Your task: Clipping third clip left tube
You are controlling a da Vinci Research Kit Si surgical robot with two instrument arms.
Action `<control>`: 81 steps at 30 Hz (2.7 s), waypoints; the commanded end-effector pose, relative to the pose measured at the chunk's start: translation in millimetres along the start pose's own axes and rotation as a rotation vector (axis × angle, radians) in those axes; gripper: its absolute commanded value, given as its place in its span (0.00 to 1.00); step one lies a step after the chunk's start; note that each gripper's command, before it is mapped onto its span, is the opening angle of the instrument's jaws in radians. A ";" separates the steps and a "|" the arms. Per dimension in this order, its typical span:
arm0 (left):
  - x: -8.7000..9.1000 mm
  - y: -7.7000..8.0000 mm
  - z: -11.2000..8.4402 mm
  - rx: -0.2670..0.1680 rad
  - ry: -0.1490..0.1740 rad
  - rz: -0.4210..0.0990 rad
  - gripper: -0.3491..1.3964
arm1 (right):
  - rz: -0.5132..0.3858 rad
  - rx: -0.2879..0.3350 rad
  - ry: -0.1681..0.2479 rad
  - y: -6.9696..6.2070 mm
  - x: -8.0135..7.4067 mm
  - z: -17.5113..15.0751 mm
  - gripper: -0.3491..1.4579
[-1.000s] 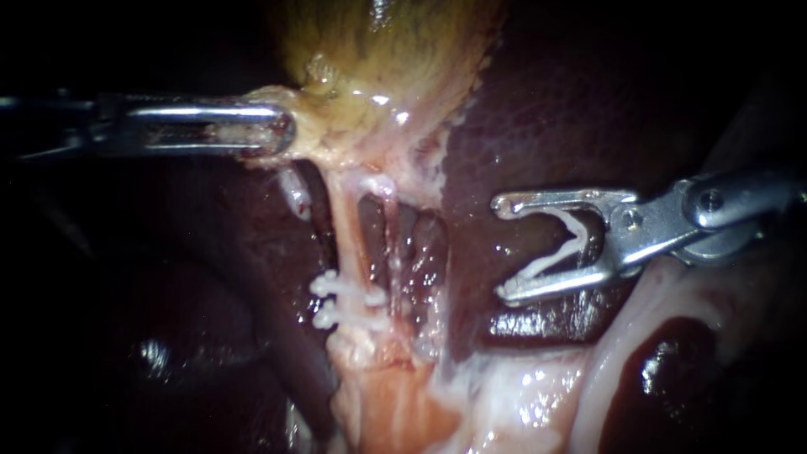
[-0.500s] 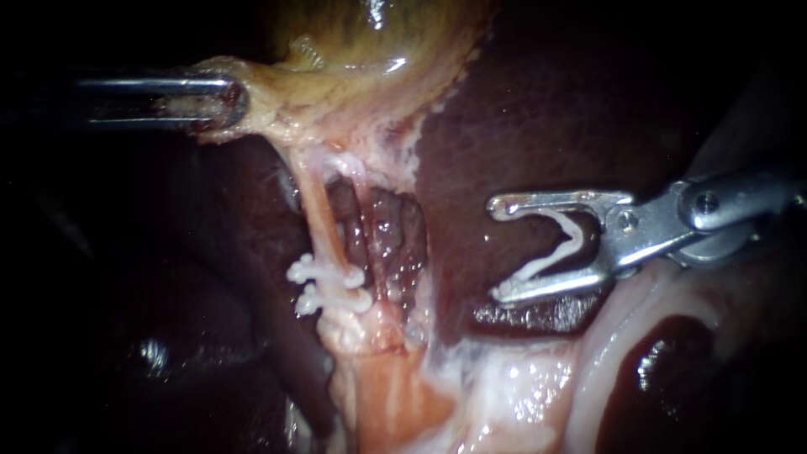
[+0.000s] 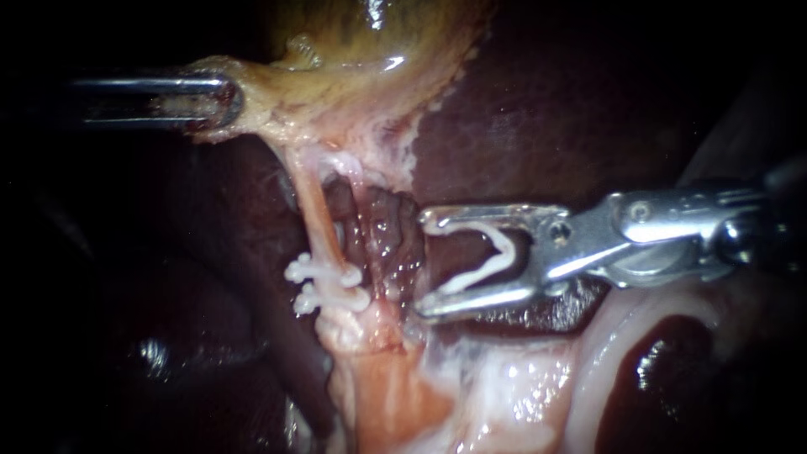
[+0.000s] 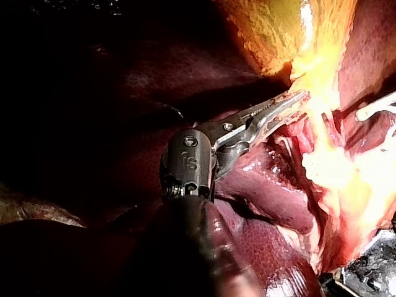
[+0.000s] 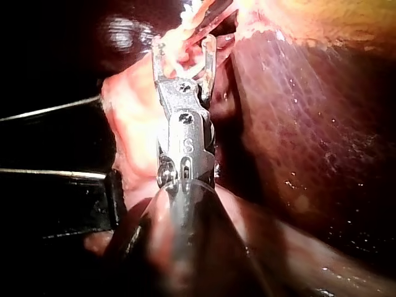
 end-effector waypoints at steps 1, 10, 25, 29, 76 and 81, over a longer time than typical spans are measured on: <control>0.0 0.0 0.0 0.001 0.000 0.000 0.00 | 0.003 0.001 0.001 0.0 0.0 0.5 0.47; 0.0 0.1 0.1 0.002 0.001 0.000 0.00 | 0.059 0.017 0.012 0.6 -0.7 4.2 0.47; 0.0 0.5 0.4 0.005 0.002 -0.001 0.00 | 0.111 -0.003 0.011 4.4 -2.6 6.5 0.47; -0.1 0.5 0.5 0.006 0.003 0.000 0.00 | 0.114 -0.009 0.015 5.1 -2.1 7.9 0.47; -0.1 0.3 0.7 0.006 0.003 0.000 0.00 | 0.154 0.047 0.197 2.7 5.1 9.4 0.29; -0.1 0.3 0.7 0.006 0.003 0.000 0.00 | 0.164 0.058 0.196 2.7 5.1 9.2 0.17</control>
